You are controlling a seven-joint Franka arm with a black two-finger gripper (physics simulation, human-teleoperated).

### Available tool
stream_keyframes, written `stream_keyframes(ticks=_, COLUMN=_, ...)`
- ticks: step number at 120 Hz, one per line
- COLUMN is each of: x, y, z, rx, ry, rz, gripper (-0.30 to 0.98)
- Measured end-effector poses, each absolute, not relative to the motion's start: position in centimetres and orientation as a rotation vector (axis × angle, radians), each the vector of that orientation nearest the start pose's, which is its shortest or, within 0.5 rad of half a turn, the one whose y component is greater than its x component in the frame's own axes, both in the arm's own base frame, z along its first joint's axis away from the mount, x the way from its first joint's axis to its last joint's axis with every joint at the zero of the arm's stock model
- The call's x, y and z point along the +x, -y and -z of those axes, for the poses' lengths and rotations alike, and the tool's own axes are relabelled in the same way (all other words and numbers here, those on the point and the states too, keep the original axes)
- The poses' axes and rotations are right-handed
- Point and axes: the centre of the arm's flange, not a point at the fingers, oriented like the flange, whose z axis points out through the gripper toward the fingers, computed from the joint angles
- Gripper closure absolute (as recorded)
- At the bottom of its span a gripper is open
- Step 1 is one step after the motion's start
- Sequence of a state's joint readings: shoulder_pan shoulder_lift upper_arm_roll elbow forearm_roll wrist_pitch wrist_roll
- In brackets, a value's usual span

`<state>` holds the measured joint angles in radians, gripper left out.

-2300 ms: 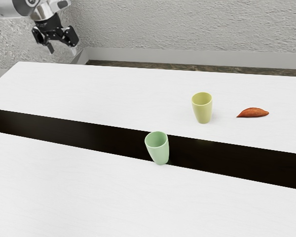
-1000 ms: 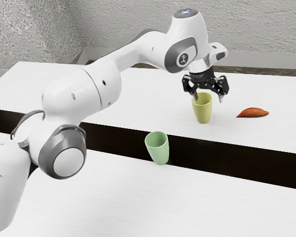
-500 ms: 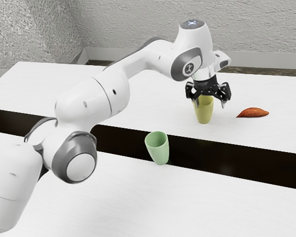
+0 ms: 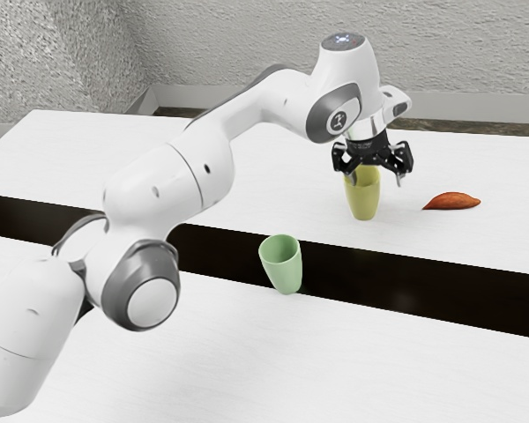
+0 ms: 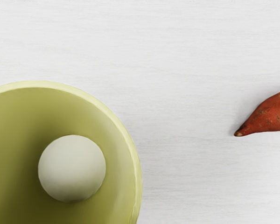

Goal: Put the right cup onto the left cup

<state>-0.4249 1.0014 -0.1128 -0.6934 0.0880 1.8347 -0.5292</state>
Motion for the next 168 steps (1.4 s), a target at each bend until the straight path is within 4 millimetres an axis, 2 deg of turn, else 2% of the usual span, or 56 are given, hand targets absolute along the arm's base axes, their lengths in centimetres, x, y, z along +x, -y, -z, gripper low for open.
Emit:
stream_keyframes(ticks=16, x=71.9, y=36.4, z=-37.7, rx=-3.209, ry=0.064, rz=0.212, gripper=0.02)
stream_keyframes(ticks=44, x=72.1, y=36.2, z=-35.0, rx=-3.192, ry=0.079, rz=0.162, gripper=0.03)
stream_keyframes(ticks=50, x=72.1, y=36.2, z=-34.7, rx=-3.19, ry=0.082, rz=0.157, gripper=0.11)
stream_keyframes(ticks=66, x=72.1, y=36.2, z=-34.6, rx=-3.188, ry=0.089, rz=0.151, gripper=0.45)
stream_keyframes(ticks=78, x=72.1, y=36.1, z=-34.5, rx=-3.187, ry=0.092, rz=0.147, gripper=0.6)
stream_keyframes(ticks=98, x=72.1, y=36.1, z=-34.6, rx=-3.184, ry=0.098, rz=0.142, gripper=0.72)
stream_keyframes(ticks=128, x=71.9, y=35.8, z=-35.1, rx=-3.17, ry=0.107, rz=0.125, gripper=0.77)
stream_keyframes(ticks=137, x=71.8, y=35.6, z=-36.0, rx=-3.164, ry=0.11, rz=0.123, gripper=0.77)
stream_keyframes(ticks=145, x=71.1, y=35.2, z=-39.2, rx=-3.161, ry=0.112, rz=0.138, gripper=0.78)
stream_keyframes(ticks=158, x=68.4, y=33.7, z=-43.8, rx=-3.139, ry=0.125, rz=0.099, gripper=0.78)
stream_keyframes(ticks=168, x=65.5, y=32.5, z=-45.8, rx=-3.112, ry=0.142, rz=0.043, gripper=0.78)
